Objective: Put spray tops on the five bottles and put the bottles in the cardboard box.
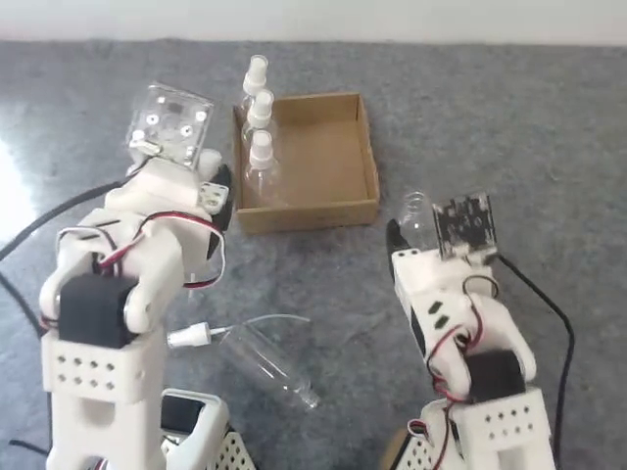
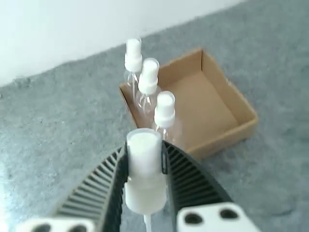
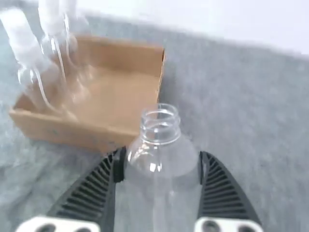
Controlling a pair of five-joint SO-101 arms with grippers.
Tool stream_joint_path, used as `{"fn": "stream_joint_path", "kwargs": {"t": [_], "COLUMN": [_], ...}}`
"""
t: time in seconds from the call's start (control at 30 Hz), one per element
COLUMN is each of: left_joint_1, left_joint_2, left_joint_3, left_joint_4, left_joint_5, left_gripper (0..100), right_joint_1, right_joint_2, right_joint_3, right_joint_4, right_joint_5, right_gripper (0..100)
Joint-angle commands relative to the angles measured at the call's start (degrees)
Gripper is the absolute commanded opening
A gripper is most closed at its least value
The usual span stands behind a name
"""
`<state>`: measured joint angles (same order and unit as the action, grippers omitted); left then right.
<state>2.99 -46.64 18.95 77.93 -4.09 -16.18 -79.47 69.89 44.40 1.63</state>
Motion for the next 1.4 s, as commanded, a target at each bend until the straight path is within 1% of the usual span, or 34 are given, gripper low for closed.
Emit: {"fn": "stream_joint_path", "kwargs": {"t": [0.0, 0.17, 0.33, 0.53, 0.73, 1.0, 1.1, 1.17, 1.3, 1.37], "left_joint_1": [-0.18, -0.18, -0.18, 0.18, 0.35, 0.44, 0.44, 0.44, 0.44, 0.44], "left_joint_2": [-3.96, -7.12, -8.00, -8.09, -8.09, -9.76, -13.80, -16.09, -19.78, -21.19], "left_joint_3": [-0.40, -0.40, -0.66, -1.36, -3.65, -3.65, -1.89, 0.13, 6.29, 8.48], "left_joint_4": [-3.34, -5.19, -5.27, -8.62, -8.97, -9.85, -10.11, -11.87, -16.70, -17.76], "left_joint_5": [4.57, 7.21, 10.37, 13.36, 15.91, 18.20, 19.60, 20.04, 20.22, 21.27], "left_gripper": [1, 1, 1, 1, 1, 1, 1, 1, 1, 1], "right_joint_1": [-2.68, -5.32, -7.34, -8.92, -9.10, -15.52, -15.78, -16.13, -19.30, -21.23], "right_joint_2": [-6.73, -12.62, -16.31, -17.80, -17.71, -17.71, -17.71, -17.63, -17.71, -17.71], "right_joint_3": [2.11, 6.77, 10.46, 14.33, 14.68, 16.26, 16.26, 16.26, 17.41, 18.29], "right_joint_4": [-2.42, -4.97, -7.78, -12.53, -13.23, -13.32, -13.32, -13.32, -13.23, -13.32], "right_joint_5": [1.67, 1.67, 1.67, 1.67, 1.67, 1.76, 1.76, 1.76, 1.85, 4.31], "right_gripper": [10.4, 10.4, 10.4, 10.4, 10.4, 10.4, 10.4, 10.4, 10.4, 10.4]}}
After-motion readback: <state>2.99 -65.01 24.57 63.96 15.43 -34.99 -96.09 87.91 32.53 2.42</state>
